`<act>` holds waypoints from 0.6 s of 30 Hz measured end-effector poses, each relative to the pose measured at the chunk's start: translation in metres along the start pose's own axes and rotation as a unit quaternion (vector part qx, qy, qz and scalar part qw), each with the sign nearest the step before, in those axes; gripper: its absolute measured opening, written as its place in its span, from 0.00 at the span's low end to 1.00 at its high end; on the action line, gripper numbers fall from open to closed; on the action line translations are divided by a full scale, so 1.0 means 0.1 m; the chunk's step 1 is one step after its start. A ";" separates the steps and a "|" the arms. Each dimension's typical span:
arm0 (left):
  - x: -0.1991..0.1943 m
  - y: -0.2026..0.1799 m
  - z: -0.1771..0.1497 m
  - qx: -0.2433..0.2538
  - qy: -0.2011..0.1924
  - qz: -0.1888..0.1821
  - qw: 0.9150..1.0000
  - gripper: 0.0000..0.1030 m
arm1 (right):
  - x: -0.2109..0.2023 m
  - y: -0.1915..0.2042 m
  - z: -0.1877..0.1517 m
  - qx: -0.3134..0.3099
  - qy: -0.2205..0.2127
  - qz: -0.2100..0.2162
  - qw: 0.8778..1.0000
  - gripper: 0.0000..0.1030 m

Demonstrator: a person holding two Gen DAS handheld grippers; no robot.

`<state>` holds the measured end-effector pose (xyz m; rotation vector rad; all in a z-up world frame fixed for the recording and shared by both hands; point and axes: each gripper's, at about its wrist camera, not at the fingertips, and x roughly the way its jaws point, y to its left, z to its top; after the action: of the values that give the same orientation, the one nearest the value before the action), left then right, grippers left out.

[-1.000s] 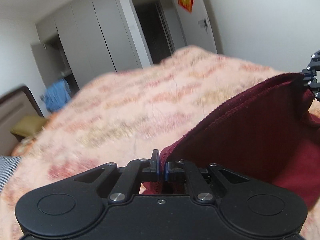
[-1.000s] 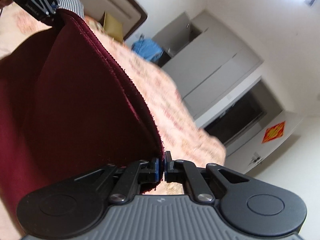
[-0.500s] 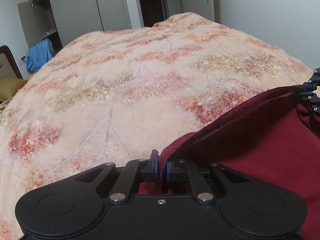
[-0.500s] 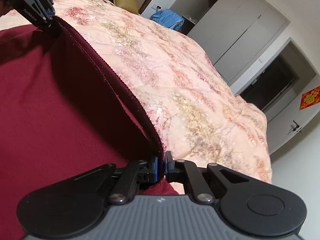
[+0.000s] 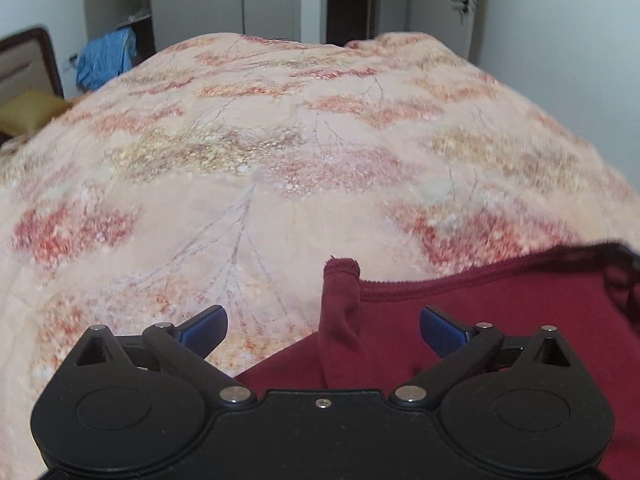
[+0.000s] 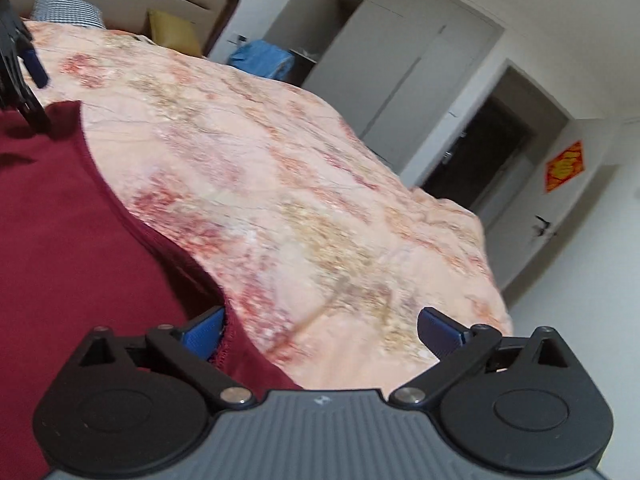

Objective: Fold small clothes

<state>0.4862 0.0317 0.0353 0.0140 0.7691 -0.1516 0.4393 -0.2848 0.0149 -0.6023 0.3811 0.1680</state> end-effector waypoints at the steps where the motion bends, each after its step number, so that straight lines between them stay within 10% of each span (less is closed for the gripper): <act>1: -0.01 0.07 0.01 -0.019 -0.002 -0.004 1.000 0.99 | 0.02 -0.03 -0.01 0.008 0.008 -0.002 1.000 1.00; 6: -0.14 0.30 0.00 -0.096 -0.025 0.004 0.995 0.99 | 0.23 -0.37 -0.13 0.130 0.089 0.029 0.987 1.00; 11: -0.26 0.13 -0.14 -0.038 -0.043 -0.008 0.998 0.99 | 0.25 -0.84 -0.47 0.382 0.067 0.251 0.887 1.00; 18: -0.05 -0.18 -0.48 0.039 -0.029 0.035 0.998 0.99 | -0.11 -0.42 -0.45 0.188 0.049 0.190 0.962 1.00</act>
<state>0.4464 0.0179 0.0051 0.1095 0.7033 -0.1142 0.4265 -0.3455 0.0071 -0.1571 0.6079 0.4239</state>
